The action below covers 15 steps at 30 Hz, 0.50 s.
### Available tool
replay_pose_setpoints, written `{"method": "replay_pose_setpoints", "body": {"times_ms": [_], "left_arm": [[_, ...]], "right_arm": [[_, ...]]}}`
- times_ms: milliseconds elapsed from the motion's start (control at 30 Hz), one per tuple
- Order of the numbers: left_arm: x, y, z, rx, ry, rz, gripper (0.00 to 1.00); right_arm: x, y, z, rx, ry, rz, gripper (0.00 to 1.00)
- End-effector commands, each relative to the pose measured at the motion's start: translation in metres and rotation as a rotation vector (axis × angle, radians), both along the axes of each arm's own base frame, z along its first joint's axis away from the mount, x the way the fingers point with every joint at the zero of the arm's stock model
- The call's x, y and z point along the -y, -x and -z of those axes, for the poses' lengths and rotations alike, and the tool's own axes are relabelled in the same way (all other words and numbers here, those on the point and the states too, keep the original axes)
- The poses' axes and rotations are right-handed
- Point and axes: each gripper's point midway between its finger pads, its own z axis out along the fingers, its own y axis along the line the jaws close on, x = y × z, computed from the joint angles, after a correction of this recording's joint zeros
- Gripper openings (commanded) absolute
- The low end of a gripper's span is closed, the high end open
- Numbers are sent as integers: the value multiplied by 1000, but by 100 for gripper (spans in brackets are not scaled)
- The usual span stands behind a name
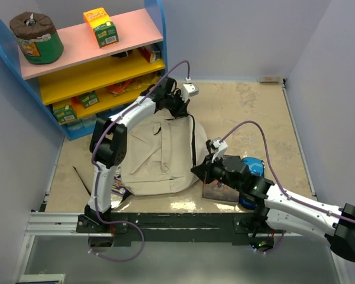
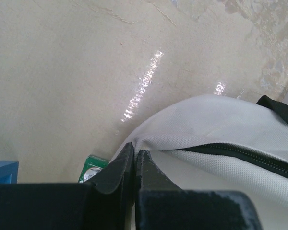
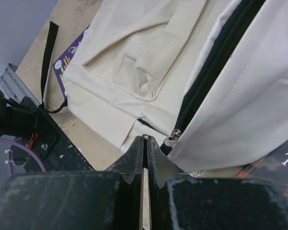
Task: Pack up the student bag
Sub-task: Unzip the student bag at the center of the board.
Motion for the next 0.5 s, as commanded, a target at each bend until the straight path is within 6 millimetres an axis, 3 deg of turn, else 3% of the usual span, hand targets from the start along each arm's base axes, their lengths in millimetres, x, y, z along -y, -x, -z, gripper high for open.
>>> {"method": "replay_pose_setpoints", "body": {"times_ms": [0,33,200,267,333,400,467], "left_arm": [[-10,-49,-42,168,33,-149,0],[-10,-49,-43,168,34,-158,0],[-6,-41,-51,166,38,-159,2],[2,-26,-55,147,35,-111,14],[3,-10,-58,114,35,-64,36],[-4,8,-71,116,41,-45,53],[-15,29,-80,126,41,-30,61]], "right_arm": [[-13,23,18,-107,-37,-56,0],[-13,26,28,-128,-30,-58,0],[-29,33,34,-149,-36,-70,0],[-23,24,42,-153,1,-6,0],[-17,16,41,-153,17,53,0],[-14,9,37,-135,14,97,0],[-14,5,40,-137,22,118,0]]}}
